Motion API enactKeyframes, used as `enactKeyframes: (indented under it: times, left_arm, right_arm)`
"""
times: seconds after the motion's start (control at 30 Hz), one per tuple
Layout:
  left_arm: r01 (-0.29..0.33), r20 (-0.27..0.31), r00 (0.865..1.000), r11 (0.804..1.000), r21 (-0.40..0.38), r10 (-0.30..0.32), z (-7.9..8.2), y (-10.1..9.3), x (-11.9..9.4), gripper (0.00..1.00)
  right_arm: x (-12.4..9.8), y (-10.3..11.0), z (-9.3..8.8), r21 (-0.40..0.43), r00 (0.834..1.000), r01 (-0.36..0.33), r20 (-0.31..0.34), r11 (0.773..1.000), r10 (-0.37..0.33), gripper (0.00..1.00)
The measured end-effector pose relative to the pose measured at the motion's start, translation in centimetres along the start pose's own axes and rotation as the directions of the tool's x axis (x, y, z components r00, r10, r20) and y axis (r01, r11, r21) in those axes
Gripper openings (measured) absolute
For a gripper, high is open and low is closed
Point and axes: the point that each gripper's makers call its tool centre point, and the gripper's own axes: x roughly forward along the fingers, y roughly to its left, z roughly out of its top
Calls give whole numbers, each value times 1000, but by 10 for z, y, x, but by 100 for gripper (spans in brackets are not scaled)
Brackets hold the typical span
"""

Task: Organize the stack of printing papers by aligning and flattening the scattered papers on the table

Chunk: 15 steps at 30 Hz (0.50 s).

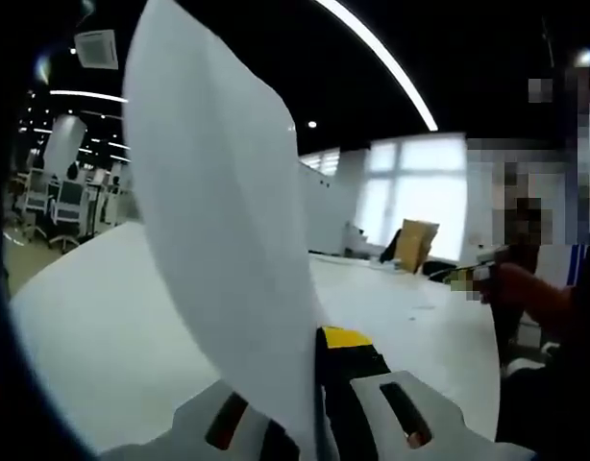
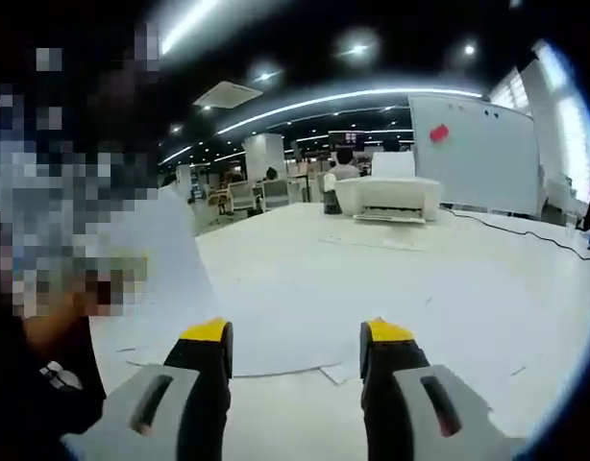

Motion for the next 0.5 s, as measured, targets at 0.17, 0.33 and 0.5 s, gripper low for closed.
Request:
enactKeyframes:
  times: [0.17, 0.33, 0.5]
  left_arm:
    - [6, 1, 1000, 1000, -4, -6, 0, 0, 0, 6]
    - [6, -7, 1000, 1000, -3, -6, -1, 0, 1, 6]
    - [-3, -7, 1000, 1000, -1, 3, -1, 1, 1, 6]
  right_arm:
    - [3, -3, -3, -4, 1000, 14, -17, 1000, -14, 49]
    - [5, -7, 0, -14, 1000, 24, -9, 1000, -24, 49]
    - [15, -12, -3, -8, 999, 47, 5, 999, -47, 50]
